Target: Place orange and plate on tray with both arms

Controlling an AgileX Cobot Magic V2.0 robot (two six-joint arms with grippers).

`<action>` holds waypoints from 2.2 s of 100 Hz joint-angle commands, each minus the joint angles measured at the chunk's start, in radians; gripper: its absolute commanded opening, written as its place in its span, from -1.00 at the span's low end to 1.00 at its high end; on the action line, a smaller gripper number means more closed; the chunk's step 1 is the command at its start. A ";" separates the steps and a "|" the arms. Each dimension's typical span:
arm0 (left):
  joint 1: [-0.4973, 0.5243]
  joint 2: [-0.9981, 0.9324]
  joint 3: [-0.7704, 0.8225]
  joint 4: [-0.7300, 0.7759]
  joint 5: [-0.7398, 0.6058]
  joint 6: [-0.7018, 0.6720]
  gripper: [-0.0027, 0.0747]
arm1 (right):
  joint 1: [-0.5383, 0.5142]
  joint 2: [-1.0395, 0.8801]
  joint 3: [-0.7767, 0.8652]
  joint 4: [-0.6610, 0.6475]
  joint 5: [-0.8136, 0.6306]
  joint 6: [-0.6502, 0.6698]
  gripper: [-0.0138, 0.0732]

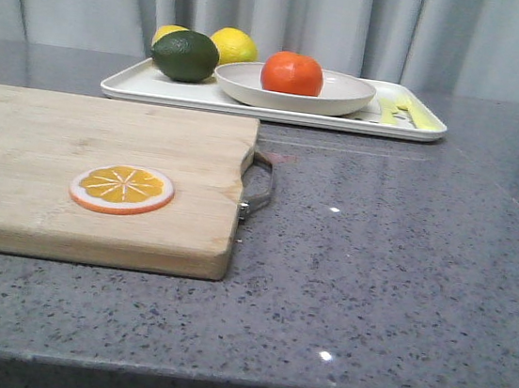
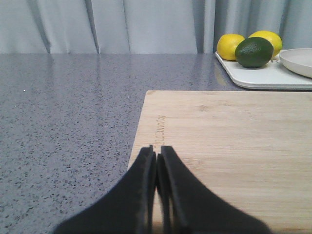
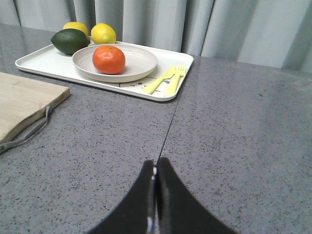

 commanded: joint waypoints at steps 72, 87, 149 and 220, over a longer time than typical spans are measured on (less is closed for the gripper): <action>0.003 -0.034 0.007 0.002 -0.078 -0.015 -0.98 | -0.001 0.011 -0.024 -0.003 -0.084 -0.011 -0.84; 0.003 -0.034 0.007 0.002 -0.078 -0.015 -0.98 | -0.001 0.011 -0.024 -0.003 -0.084 -0.011 -0.84; 0.003 -0.034 0.007 0.002 -0.078 -0.015 -0.98 | -0.086 0.002 0.280 -0.416 -0.590 0.341 -0.84; 0.003 -0.034 0.007 0.002 -0.078 -0.015 -0.98 | -0.121 -0.100 0.403 -0.339 -0.550 0.347 -0.84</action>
